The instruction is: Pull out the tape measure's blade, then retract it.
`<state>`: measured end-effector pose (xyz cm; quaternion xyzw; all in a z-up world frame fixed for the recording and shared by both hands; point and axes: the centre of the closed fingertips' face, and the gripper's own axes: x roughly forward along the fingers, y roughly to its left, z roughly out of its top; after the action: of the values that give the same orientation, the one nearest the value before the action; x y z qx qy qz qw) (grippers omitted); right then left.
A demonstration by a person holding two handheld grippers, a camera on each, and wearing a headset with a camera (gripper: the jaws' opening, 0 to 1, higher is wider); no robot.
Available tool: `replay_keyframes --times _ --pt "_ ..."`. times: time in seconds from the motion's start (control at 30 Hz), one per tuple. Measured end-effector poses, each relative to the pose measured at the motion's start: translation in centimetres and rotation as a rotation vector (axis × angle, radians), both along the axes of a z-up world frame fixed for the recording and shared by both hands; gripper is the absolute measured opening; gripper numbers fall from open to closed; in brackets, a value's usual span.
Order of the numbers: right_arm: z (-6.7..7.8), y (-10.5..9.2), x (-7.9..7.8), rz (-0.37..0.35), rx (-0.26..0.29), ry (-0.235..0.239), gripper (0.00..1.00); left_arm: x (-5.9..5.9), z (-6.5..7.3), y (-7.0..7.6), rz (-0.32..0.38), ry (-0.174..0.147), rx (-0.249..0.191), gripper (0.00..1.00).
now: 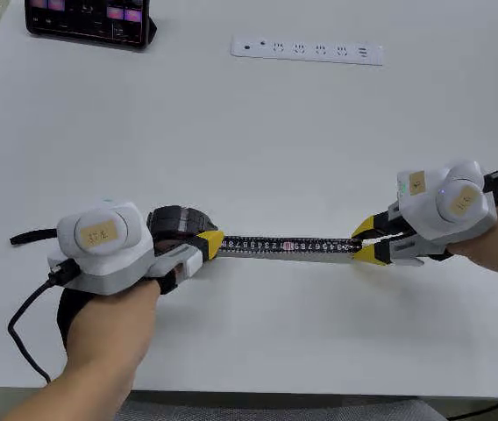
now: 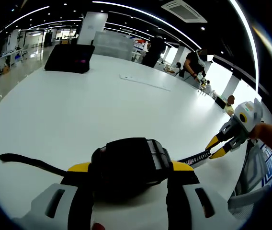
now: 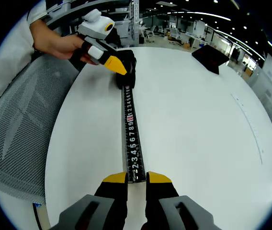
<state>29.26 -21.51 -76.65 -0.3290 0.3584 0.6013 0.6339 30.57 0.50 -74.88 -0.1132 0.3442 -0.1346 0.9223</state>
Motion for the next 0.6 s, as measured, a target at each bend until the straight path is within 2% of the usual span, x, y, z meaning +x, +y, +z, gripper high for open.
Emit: replay_keyframes --times 0.6 --pt "0.0 2.4 -0.2 -0.006 0.043 0.024 0.1 0.0 0.0 0.0 0.001 -0.001 -0.015 0.57"
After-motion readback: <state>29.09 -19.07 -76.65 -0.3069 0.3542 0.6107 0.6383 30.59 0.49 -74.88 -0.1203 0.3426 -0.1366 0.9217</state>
